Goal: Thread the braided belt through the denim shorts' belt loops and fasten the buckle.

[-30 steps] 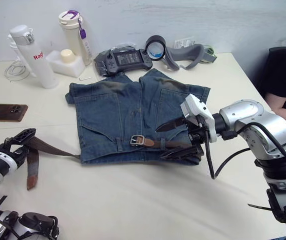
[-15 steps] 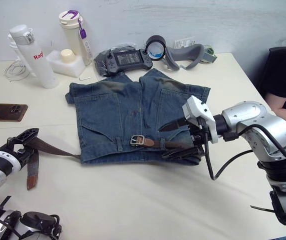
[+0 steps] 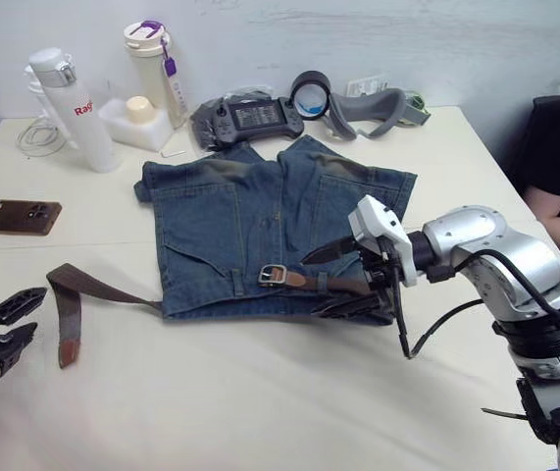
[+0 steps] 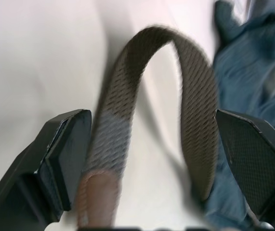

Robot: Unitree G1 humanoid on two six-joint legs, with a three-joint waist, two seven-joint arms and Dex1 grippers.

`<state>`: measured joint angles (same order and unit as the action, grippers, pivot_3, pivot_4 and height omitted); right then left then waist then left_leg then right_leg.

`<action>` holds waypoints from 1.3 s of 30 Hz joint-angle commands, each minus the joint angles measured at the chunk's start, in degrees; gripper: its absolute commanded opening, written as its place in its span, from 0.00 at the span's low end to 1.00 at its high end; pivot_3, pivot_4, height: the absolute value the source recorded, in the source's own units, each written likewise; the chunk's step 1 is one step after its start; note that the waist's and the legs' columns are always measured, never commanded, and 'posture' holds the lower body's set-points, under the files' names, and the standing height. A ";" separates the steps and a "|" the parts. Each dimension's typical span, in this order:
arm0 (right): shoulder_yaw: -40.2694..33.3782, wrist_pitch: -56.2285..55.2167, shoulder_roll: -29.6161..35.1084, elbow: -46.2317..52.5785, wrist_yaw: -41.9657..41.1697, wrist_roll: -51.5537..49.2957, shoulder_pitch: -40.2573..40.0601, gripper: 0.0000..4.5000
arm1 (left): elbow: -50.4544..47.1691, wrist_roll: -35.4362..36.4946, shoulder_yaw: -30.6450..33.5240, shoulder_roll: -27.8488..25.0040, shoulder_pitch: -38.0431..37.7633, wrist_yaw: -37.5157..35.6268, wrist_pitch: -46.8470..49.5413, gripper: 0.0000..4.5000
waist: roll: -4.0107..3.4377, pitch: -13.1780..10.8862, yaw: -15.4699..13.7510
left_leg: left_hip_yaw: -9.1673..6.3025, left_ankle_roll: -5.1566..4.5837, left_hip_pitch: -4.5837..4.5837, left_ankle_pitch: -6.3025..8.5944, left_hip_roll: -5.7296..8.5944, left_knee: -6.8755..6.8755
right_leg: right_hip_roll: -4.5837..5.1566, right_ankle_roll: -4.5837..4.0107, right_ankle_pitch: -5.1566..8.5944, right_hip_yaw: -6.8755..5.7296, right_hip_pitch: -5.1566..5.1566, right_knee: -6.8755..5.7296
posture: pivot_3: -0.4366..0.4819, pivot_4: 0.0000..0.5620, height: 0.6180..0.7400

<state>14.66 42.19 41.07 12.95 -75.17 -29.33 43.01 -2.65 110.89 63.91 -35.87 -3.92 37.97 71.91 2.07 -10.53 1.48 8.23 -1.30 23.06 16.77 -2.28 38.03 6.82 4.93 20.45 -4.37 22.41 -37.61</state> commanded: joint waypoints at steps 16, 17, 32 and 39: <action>-0.84 -0.41 -0.40 0.81 2.75 1.27 2.22 1.00 | -3.99 2.11 -9.84 7.65 11.33 13.28 -25.99 0.99 | 0.05 0.03 0.08 | 0.07 -0.24 0.00 -0.15 -0.05 0.08 | -0.16 0.02 -0.01 0.00 -0.07 0.02 | 0.48 0.27 1.00; -0.93 -0.43 -0.31 0.88 2.97 1.30 2.13 1.00 | -3.73 2.11 -10.27 7.65 11.86 13.15 -26.74 0.99 | 0.05 0.02 0.08 | 0.07 -0.24 0.00 -0.15 -0.05 0.08 | -0.17 0.02 -0.01 -0.01 -0.07 0.01 | 0.48 0.27 1.00; -2.96 0.03 0.38 1.35 7.26 1.98 1.63 1.00 | -4.57 2.11 -29.56 -3.63 22.00 -11.58 -13.20 0.01 | 0.05 0.02 0.01 | 0.09 -0.25 0.05 -0.17 -0.04 0.09 | -0.26 0.02 -0.01 -0.04 -0.05 -0.02 | 0.48 0.27 1.00; -7.24 -0.59 0.60 3.90 13.78 2.91 -1.07 1.00 | -13.56 -1.95 -47.61 -17.75 29.02 -44.38 9.90 0.01 | 0.00 -0.26 0.21 | 0.14 -0.20 0.18 -0.20 0.04 0.00 | -0.32 0.07 -0.03 0.00 0.04 -0.03 | 0.48 0.27 1.00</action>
<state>10.31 42.55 41.31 14.36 -63.37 -26.83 42.69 -15.39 111.68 17.79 -50.69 24.00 1.43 77.90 2.07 -10.79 1.70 8.41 -1.49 23.20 16.58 -2.27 38.01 6.48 5.00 20.42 -4.32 22.47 -37.66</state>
